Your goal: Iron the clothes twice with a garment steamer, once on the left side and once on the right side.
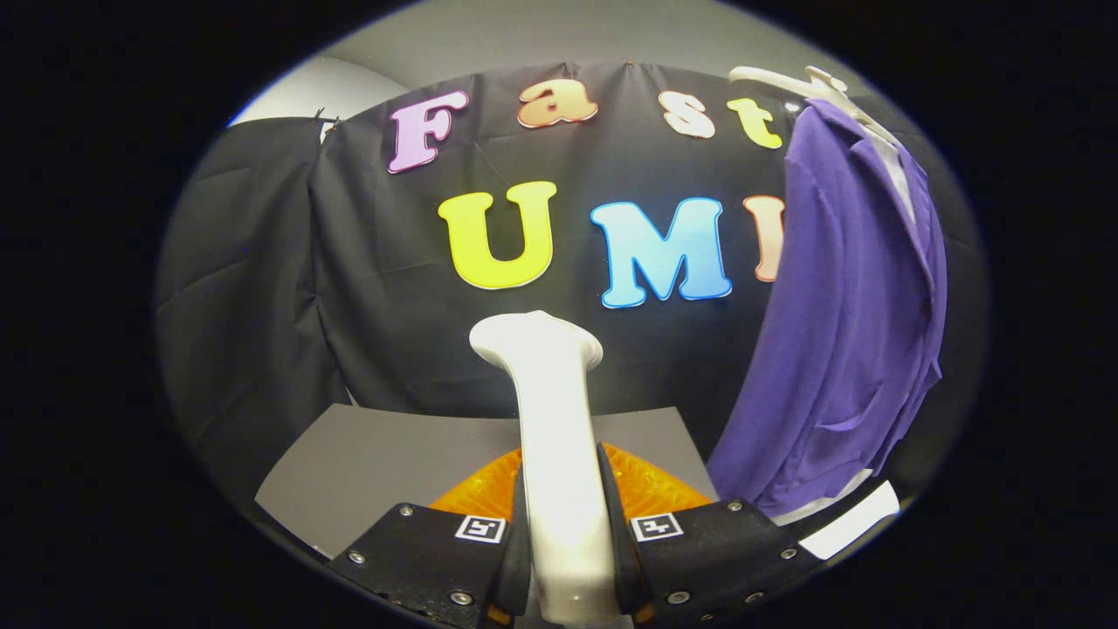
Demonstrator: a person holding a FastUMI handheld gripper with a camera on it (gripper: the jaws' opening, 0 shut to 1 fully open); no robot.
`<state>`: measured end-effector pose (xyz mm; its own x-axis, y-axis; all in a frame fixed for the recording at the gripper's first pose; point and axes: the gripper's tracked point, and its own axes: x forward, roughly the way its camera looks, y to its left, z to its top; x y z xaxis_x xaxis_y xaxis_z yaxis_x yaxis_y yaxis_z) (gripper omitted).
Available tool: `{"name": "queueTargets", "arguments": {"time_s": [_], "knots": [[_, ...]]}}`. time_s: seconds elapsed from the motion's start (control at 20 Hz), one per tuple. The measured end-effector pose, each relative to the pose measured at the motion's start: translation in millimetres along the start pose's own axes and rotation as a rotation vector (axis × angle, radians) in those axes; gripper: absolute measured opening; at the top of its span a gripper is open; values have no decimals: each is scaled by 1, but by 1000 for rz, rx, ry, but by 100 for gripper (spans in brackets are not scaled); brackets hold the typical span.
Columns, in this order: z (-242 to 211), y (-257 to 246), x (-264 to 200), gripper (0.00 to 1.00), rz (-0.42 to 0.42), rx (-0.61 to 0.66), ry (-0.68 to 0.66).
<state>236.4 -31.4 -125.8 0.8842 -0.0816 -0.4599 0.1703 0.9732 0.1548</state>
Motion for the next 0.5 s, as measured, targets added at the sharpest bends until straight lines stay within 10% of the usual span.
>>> {"name": "queueTargets", "arguments": {"time_s": [0.5], "knots": [[11, -59, -127, 38, 49, -53, -163]]}}
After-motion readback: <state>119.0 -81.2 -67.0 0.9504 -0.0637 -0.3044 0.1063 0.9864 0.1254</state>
